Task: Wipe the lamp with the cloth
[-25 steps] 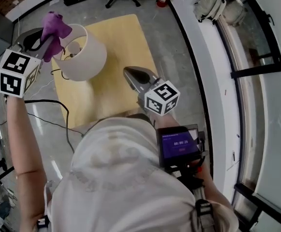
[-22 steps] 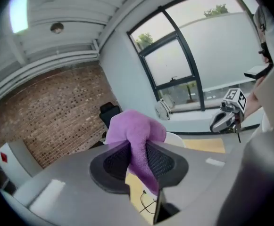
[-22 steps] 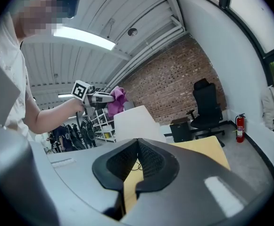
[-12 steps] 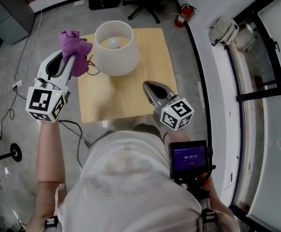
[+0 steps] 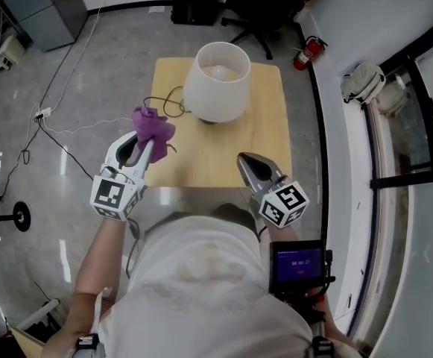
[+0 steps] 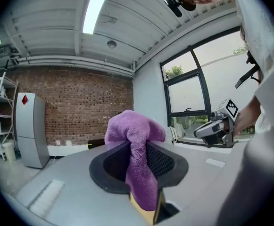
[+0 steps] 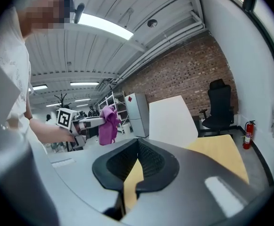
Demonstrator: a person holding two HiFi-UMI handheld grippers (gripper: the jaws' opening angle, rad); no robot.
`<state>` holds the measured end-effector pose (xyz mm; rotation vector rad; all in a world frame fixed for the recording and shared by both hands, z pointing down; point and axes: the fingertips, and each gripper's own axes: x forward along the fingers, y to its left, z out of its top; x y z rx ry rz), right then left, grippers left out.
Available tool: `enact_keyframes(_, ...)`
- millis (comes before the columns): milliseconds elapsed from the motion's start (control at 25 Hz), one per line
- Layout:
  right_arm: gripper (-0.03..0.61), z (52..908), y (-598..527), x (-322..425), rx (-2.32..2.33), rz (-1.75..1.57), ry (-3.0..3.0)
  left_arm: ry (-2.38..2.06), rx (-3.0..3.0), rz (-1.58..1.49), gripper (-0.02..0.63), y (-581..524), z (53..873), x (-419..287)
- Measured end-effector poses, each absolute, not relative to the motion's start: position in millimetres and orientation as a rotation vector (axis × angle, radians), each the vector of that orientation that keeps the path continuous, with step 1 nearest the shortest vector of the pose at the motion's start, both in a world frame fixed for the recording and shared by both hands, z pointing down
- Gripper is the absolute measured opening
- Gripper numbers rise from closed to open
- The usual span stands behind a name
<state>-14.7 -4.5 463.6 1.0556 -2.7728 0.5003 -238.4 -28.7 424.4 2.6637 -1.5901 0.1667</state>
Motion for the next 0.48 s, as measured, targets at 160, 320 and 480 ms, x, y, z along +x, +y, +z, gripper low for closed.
enact_keyframes(160,0.014,458,7,-13,1.000,0.443,-2.793,-1.504,2.649,0.151,0.092,1,447,-206)
enact_keyframes(320,0.014,456,27,-7,0.990,0.415,-2.828,-1.441,2.673,0.177,0.092,27,465,-177)
enact_keyframes(480,0.014,450,49,8,0.991,0.419,-2.841,-1.399,2.705,0.223,0.092,51,465,-150)
